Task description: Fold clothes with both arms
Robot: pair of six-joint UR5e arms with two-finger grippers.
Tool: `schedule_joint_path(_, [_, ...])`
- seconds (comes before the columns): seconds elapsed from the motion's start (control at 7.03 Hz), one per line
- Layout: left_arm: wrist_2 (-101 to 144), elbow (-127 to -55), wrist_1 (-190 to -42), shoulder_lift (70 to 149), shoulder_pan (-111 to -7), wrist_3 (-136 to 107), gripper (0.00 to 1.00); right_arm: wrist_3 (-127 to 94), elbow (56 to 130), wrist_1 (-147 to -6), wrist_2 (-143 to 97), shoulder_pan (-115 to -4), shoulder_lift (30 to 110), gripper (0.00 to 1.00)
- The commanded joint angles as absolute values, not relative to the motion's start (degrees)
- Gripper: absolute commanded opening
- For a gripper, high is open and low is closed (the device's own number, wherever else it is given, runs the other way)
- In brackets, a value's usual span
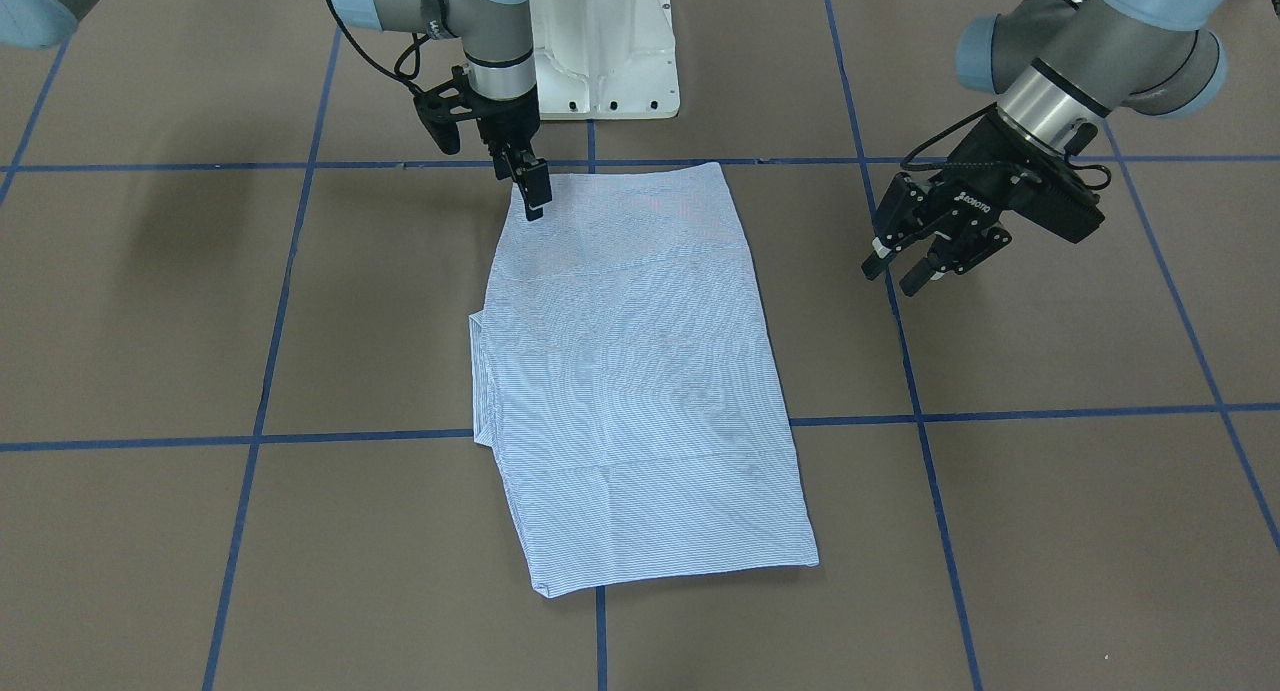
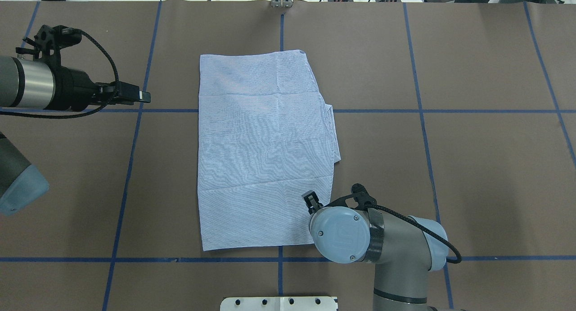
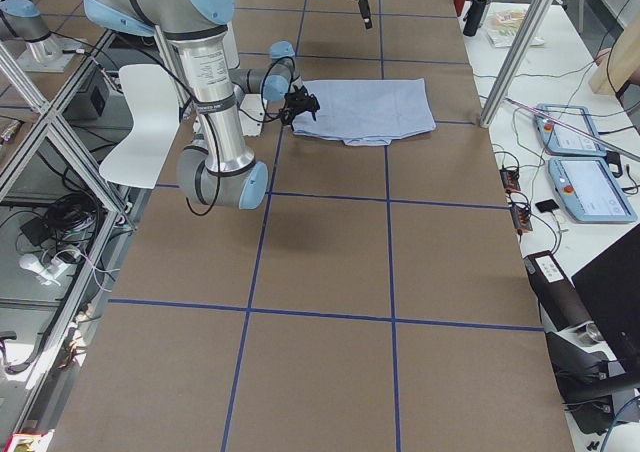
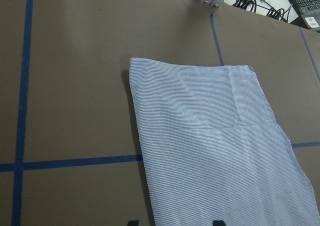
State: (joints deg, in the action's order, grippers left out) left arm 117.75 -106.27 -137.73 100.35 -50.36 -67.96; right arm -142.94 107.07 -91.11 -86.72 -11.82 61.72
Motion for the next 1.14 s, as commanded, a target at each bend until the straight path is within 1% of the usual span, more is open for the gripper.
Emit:
schedule_joint_path(0.0, [117.7,-106.7,-137.7,100.3,-50.4,-68.0,0.58,-143.6,106.3,-88.4,-86.7,-11.4,62.0,0.98])
schedule_joint_path(0.14, [117.8,-106.8,-137.7,100.3,-50.4,-68.0,0.58,-144.0,105.5,-86.8,-86.7,-11.1,61.9,0.98])
schedule_joint_path(0.43, [117.7,-106.8,-137.7,100.3,-50.4,-68.1,0.58,-143.9,105.4,-86.8,-86.7,-10.9,62.0,0.93])
schedule_joint_path(0.57, [117.8,-106.8,-137.7,100.3,-50.4,-68.1,0.58,-143.9,105.4,-86.9,-86.7,-10.9,61.9,0.87])
schedule_joint_path(0.71, [117.8,-106.8,-137.7,100.3,-50.4,-68.1,0.58,-144.0,105.4,-87.4,-86.7,-11.0,62.0,0.73])
schedule_joint_path(0.85, [117.7,-106.8,-137.7,100.3,-50.4,-68.1,0.58,-144.0,105.4,-87.5,-86.8,-11.0,62.1,0.66])
schedule_joint_path(1.0, [117.8,-106.7,-137.7,100.3,-50.4,-68.1,0.58,-144.1,105.3,-87.5,-86.8,-11.0,62.1,0.53])
